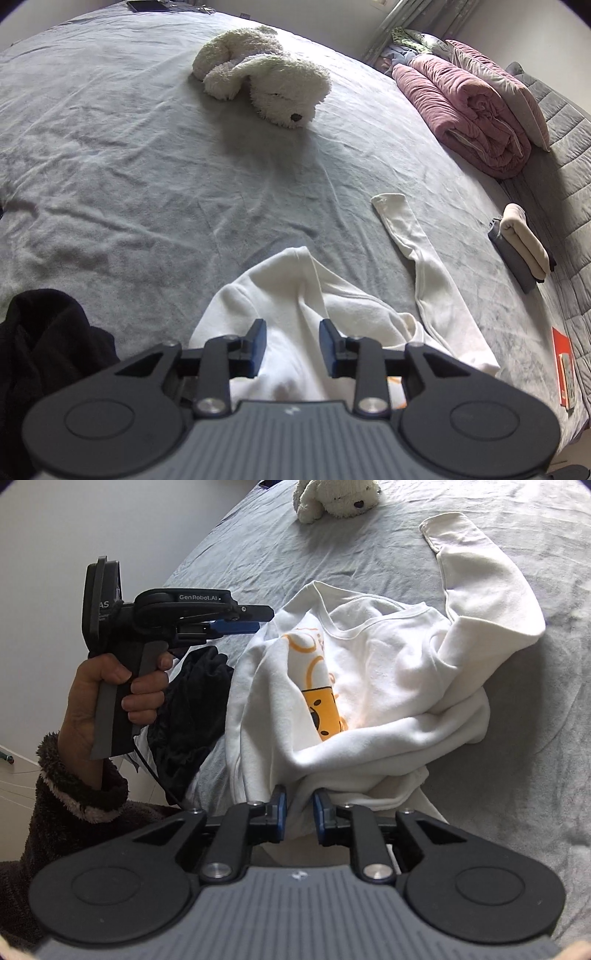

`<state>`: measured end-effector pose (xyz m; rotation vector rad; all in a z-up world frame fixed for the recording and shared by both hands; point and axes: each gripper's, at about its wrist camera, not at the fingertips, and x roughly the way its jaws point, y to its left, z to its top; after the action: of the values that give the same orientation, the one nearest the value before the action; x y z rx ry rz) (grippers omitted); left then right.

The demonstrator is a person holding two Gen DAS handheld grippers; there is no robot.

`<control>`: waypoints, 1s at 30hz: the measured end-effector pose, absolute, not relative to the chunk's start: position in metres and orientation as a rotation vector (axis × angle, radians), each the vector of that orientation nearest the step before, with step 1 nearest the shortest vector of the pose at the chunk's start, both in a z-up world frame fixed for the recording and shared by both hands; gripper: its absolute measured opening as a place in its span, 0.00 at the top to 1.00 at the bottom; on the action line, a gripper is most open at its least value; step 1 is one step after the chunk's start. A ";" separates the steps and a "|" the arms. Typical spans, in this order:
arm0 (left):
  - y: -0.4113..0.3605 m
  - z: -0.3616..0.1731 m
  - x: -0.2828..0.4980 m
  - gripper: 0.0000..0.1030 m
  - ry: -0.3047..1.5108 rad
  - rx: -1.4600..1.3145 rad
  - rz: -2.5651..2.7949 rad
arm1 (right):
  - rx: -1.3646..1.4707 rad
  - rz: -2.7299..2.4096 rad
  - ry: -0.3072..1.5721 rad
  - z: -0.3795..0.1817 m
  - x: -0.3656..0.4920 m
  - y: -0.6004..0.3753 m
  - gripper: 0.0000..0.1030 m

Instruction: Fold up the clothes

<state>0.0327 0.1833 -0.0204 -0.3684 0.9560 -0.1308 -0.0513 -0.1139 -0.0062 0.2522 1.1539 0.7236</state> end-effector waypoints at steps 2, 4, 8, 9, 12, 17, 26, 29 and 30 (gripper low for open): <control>0.188 -0.023 0.036 0.62 0.965 -0.373 -0.111 | 0.235 0.706 1.109 0.002 -0.048 -0.122 0.56; 0.194 -0.027 0.040 0.62 0.977 -0.378 -0.084 | 0.235 0.684 1.062 0.009 -0.042 -0.133 0.56; 0.204 -0.036 0.045 0.61 0.995 -0.366 -0.023 | 0.201 0.634 0.976 0.016 -0.025 -0.149 0.56; 0.204 -0.037 0.045 0.61 0.996 -0.359 -0.017 | 0.180 0.619 0.957 0.016 -0.019 -0.151 0.56; 0.205 -0.042 0.048 0.61 0.999 -0.340 -0.004 | 0.118 0.564 0.901 0.013 0.000 -0.159 0.54; 0.201 -0.049 0.054 0.61 1.006 -0.315 0.009 | 0.155 0.459 0.879 -0.012 0.036 -0.185 0.54; 0.184 -0.063 0.060 0.65 0.968 -0.226 0.020 | 0.012 0.722 0.904 -0.015 0.040 -0.190 0.43; 0.176 -0.064 0.059 0.73 0.950 -0.186 0.022 | -0.096 0.798 0.886 -0.012 0.030 -0.186 0.41; 0.175 -0.064 0.059 0.75 0.946 -0.179 0.025 | -0.136 0.805 0.869 -0.012 0.026 -0.184 0.41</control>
<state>0.0588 0.1745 -0.0642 -0.1792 0.9460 0.0253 0.0265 -0.1842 -0.0116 -0.1363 0.8693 0.8049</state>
